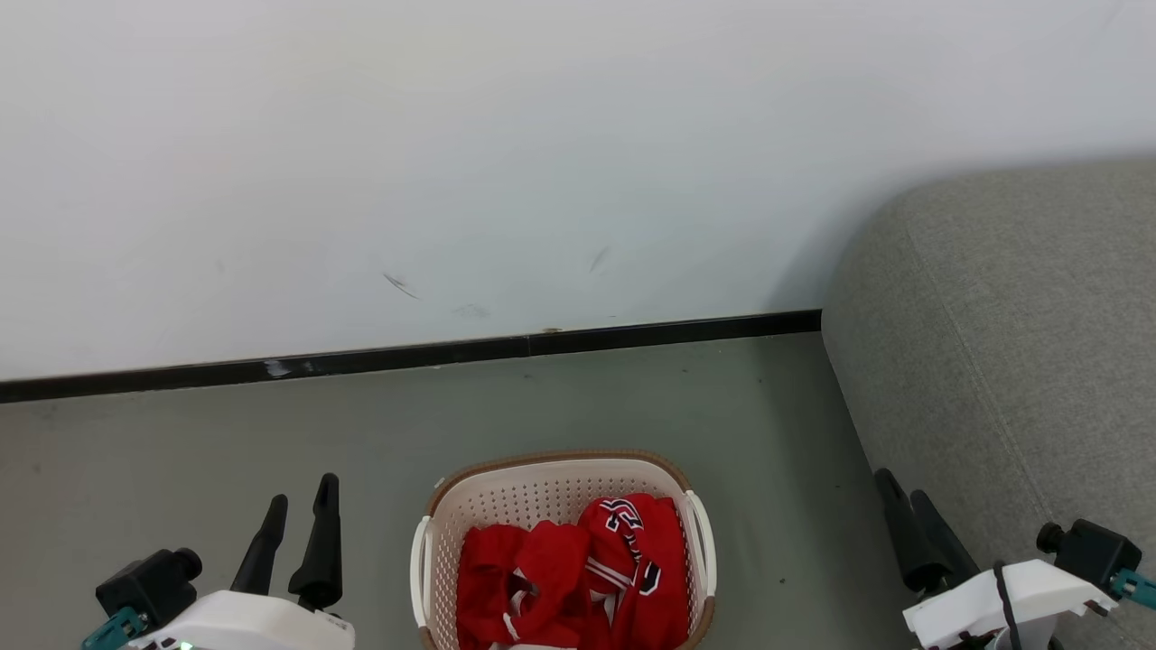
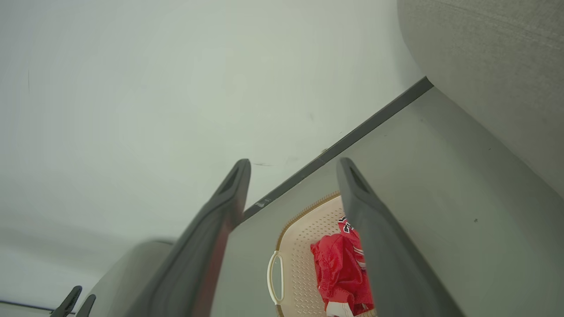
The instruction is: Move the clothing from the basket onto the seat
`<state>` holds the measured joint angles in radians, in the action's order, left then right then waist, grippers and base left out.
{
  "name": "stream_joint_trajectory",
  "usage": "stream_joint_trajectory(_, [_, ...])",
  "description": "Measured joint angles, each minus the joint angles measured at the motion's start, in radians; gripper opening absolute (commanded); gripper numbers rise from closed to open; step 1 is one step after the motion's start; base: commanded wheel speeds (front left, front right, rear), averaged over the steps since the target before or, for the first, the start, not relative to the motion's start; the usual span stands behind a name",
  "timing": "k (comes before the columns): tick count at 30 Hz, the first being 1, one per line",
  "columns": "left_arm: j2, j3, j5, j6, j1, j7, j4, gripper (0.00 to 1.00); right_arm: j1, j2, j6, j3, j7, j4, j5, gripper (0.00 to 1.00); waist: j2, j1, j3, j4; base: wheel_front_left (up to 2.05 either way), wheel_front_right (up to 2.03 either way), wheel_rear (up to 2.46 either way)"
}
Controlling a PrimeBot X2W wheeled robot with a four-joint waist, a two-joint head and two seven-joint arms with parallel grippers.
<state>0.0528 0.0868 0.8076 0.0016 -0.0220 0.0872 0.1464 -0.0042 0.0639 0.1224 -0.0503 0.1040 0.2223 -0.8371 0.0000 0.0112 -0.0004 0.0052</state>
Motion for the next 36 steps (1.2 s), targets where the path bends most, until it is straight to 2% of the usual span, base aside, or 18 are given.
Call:
stream_joint_trajectory(7, [0.005,0.014,-0.109,0.033,0.013,0.022,-0.006,1.00,0.000,-0.004,0.001,-0.007,0.023,-0.005,0.130,1.00,0.0000,-0.0060,0.007,0.000,0.00,0.00,0.00])
stream_joint_trajectory(13, [0.006,0.024,-0.197,0.059,0.014,0.047,-0.013,1.00,0.000,-0.006,0.001,-0.010,0.043,-0.006,0.232,1.00,0.0000,-0.0089,0.011,0.001,0.00,0.00,0.00])
stream_joint_trajectory(36, [0.010,0.064,-0.507,0.128,0.056,0.127,-0.025,1.00,0.021,-0.016,0.001,-0.038,0.111,-0.002,0.602,1.00,0.0000,-0.0105,0.003,0.002,0.00,0.00,0.00])
